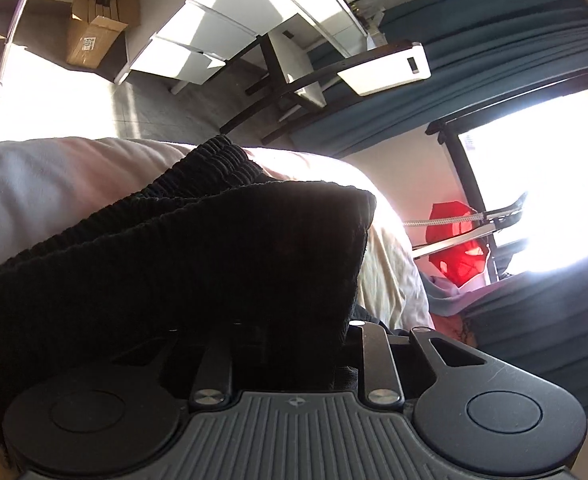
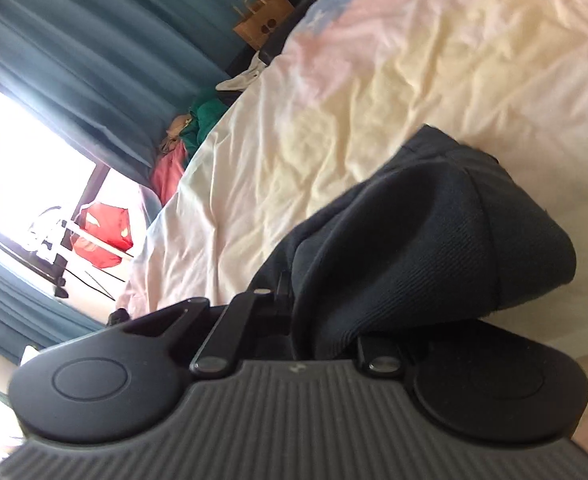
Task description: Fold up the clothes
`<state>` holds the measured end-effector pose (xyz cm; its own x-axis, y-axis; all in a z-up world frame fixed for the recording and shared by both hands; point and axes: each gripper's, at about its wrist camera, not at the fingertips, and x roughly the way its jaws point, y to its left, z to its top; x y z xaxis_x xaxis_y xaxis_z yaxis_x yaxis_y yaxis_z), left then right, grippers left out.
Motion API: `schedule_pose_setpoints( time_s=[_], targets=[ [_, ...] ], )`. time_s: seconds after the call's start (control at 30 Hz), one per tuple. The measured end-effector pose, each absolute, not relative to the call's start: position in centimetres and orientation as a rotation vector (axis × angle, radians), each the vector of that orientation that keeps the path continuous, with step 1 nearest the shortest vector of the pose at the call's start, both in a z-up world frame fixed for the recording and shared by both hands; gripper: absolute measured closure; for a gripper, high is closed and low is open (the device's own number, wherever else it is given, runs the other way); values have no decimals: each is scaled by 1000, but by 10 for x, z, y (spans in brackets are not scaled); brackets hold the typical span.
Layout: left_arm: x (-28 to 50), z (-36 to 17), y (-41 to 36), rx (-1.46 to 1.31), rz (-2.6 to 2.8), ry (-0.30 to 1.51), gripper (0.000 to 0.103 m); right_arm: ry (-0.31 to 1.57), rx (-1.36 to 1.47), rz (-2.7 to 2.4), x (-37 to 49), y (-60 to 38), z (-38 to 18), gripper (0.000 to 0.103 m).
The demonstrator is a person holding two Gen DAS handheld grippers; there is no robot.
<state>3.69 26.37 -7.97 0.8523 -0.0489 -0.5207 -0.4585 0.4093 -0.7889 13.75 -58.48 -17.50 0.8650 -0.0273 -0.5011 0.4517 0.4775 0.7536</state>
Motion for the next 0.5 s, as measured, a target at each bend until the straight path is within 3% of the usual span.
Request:
schedule_pose_setpoints(
  time_s=[0.03,0.1,0.13,0.27,0.4,0.5],
  targets=[
    [32,-76,263,-1117,253,523,42,453,1058,-298,135,-587,-175,71],
    [9,-62,258,-1085,215,514,19,413,1070,-275,125,-584,-172,25],
    [-3,-55,256,-1076,204,490,15,386,1069,-261,121,-582,-170,17],
    [-57,-40,249,-1057,210,480,2,335,1061,-222,106,-576,-155,16],
    [-86,-59,262,-1121,379,707,5,346,1081,-255,86,-580,-145,16],
    [-96,-84,277,-1234,385,738,6,352,1142,-282,71,-590,-151,16]
  ],
)
